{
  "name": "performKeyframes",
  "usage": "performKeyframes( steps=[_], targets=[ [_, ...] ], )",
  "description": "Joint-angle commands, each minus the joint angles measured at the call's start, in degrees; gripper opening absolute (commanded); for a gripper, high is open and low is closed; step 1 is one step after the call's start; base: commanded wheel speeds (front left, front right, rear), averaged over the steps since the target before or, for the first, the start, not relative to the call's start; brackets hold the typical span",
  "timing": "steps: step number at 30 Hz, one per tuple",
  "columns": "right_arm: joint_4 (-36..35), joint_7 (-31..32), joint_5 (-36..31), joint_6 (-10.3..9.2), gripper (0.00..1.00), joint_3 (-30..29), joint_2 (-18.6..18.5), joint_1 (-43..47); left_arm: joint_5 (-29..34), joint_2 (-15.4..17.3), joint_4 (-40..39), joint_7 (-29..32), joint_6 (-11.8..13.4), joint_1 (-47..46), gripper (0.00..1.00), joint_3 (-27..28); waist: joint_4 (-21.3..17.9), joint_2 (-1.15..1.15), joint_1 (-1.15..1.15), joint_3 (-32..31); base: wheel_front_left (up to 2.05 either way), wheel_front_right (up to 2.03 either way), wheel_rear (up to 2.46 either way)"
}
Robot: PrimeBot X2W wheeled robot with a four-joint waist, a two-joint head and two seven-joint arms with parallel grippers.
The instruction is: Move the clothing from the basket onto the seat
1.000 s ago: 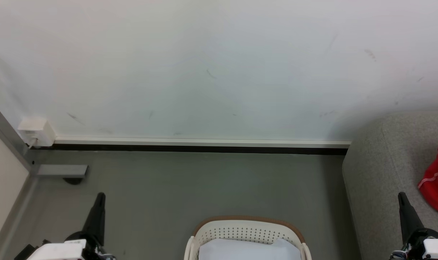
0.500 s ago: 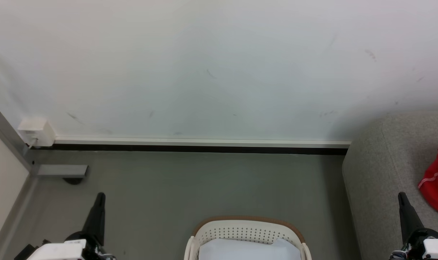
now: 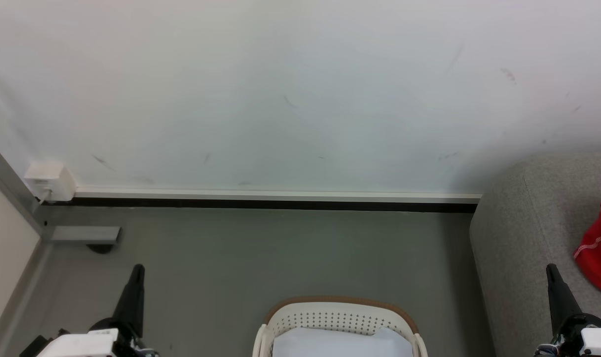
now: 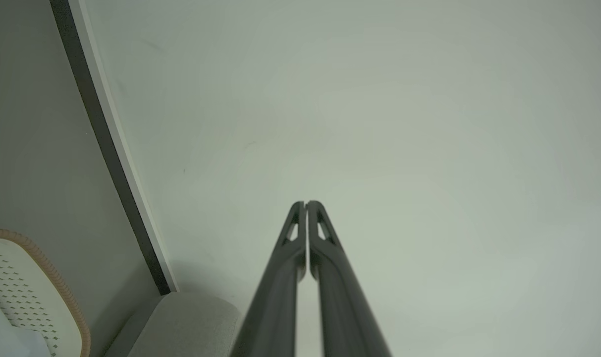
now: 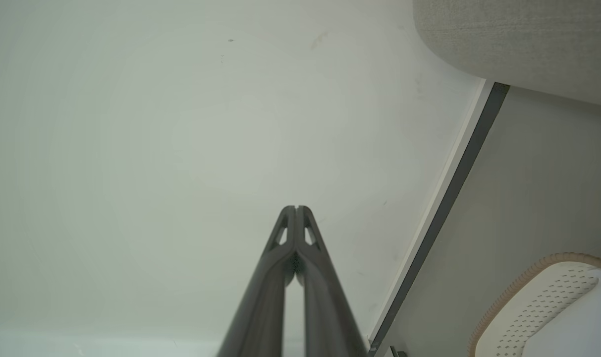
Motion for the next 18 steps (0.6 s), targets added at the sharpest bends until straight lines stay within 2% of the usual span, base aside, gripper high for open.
performKeyframes(
  steps=[1, 18],
  targets=[
    [-0.24, 0.15, 0.12, -0.14, 0.0, -0.18, -0.03, -0.66, -0.79, 0.42, -0.15, 0.23, -0.29, -0.42, 0.0, 0.13, 0.0, 0.0, 0.0, 0.0, 0.0, 0.0, 0.0],
    [-0.24, 0.14, 0.13, -0.14, 0.0, -0.19, -0.03, -0.67, -0.79, 0.42, -0.15, 0.22, -0.29, -0.42, 0.0, 0.12, 0.0, 0.0, 0.0, 0.0, 0.0, 0.0, 0.0]
  ],
)
